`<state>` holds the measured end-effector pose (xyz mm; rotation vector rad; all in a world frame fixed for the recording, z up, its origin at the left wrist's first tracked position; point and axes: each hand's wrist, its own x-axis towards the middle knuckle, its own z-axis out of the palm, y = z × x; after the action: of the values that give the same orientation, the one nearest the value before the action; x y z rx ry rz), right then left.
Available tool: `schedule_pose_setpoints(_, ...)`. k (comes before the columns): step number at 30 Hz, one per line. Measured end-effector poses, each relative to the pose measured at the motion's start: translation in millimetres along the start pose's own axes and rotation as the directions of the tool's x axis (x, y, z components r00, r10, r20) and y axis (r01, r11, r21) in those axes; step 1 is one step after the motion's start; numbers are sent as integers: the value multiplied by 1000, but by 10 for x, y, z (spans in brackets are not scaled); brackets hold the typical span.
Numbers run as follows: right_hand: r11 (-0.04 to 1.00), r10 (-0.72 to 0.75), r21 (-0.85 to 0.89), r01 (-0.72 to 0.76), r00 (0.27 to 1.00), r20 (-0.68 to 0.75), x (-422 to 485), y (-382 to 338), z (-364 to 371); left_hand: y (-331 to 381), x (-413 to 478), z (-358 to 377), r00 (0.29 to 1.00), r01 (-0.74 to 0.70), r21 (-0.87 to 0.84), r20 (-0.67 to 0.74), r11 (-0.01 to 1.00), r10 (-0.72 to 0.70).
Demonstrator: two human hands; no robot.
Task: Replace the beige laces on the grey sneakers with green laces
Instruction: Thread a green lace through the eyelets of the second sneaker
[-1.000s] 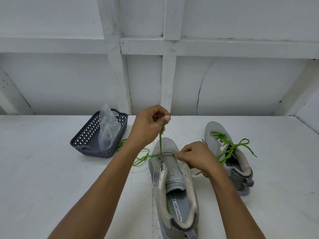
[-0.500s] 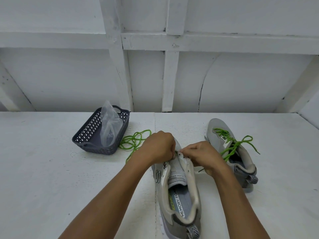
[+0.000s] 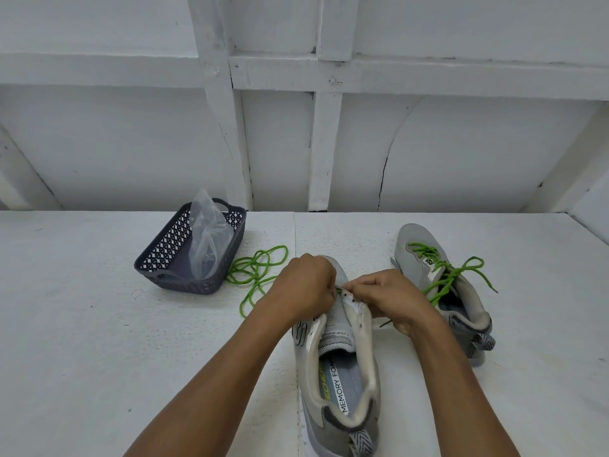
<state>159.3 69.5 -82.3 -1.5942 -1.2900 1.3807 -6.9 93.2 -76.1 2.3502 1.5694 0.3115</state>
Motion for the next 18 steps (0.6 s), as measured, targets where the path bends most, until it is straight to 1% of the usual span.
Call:
schedule_pose_setpoints(2, 1000, 0, 0, 0, 1000, 2, -1, 1, 7, 3, 12, 14, 1000, -6, 32, -2, 999, 6)
schedule_pose_setpoints(4, 1000, -2, -7, 2, 1000, -3, -2, 13, 3, -1, 35, 42, 1000, -12, 28, -7, 1000, 12)
schedule_pose_setpoints(6, 1000, 6, 2, -6, 1000, 0, 2, 18, -9, -9, 52, 80, 1000, -24, -9, -6, 1000, 24)
schedule_pose_setpoints(10, 995, 27, 94, -23, 999, -34, 14, 3, 28, -48, 54, 137, 999, -35, -97, -23, 995, 33)
schedule_pose_setpoints(13, 998, 8, 55, -4, 997, -76, 51, 37, 113, -116, 35, 129, 1000, 0, -231, -20, 973, -5)
schedule_pose_setpoints(16, 1000, -1, 13, 2, 996, -84, 92, 56, 155, -217, 14, 47, 1000, 24, -405, 22, 914, -17)
schedule_pose_setpoints(18, 997, -35, -71, 28, 994, -100, 103, 73, 150, -294, 21, -2, 998, 23, -431, 64, 902, 5)
